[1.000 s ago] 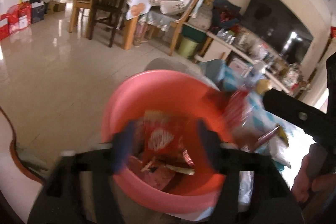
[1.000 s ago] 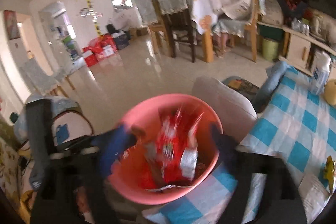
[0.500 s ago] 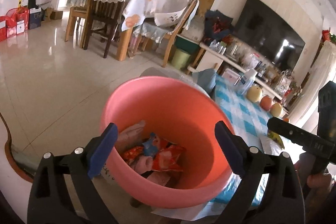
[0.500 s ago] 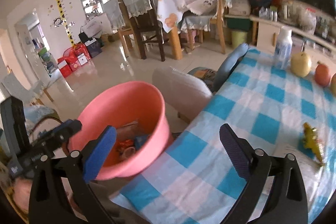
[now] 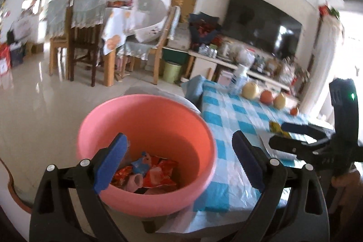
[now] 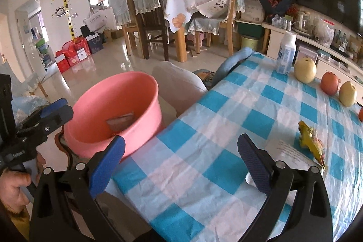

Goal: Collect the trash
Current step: 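Move both open grippers back over the white bag and yellow snack bag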

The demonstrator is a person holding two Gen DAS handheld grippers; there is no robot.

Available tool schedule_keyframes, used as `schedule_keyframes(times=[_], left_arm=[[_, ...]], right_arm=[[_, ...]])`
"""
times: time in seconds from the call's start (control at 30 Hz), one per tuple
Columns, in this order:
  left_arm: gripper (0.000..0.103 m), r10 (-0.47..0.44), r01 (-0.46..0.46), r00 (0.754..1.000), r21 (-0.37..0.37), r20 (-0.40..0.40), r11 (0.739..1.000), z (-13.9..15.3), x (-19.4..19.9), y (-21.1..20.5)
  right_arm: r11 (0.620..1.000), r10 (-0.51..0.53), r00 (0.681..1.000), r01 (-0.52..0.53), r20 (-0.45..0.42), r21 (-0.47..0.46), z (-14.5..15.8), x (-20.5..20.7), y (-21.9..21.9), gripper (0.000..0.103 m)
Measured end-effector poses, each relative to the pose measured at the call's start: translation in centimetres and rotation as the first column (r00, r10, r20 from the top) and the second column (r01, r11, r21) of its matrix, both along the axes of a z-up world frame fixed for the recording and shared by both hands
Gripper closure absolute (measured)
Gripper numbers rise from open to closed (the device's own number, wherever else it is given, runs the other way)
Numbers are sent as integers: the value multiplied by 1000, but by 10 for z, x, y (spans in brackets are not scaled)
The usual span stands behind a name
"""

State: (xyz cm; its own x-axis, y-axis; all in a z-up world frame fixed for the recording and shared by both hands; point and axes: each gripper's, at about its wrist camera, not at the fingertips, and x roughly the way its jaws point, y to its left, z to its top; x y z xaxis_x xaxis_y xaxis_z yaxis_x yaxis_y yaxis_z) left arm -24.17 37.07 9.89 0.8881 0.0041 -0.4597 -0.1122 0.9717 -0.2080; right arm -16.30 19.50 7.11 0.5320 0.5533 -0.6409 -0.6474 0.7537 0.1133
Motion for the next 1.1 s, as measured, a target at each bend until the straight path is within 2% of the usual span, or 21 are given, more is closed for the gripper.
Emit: schedule_keyframes(times=[0.37,0.5,0.63,0.77,0.93,1.1], left_arm=[[9,-45,54,997,155,-61,987,6,9,-55],[9,-61,74,994,152,-90,986,7,12,-70],[9,-91,109,990,177,-111,978,10,14,-88],[9,-121,144,985,203,-121,969,13,14,-107],[9,-173,192,978,185,-116,964,20,16,-128],[9,-208,228,972,206,-114,952,25,18,-151]], right_arm=[[1000,11,1000,-11,6,14,1,-9,-32,5],[1000,-14,1000,14,26,5,5,-10,-46,5],[999,-46,995,47,86,-10,13,-13,-61,5],[997,-70,992,69,107,16,20,-14,-79,5],[994,-102,988,97,116,49,25,-11,-101,5],[989,-137,983,129,122,74,30,-8,-124,5]])
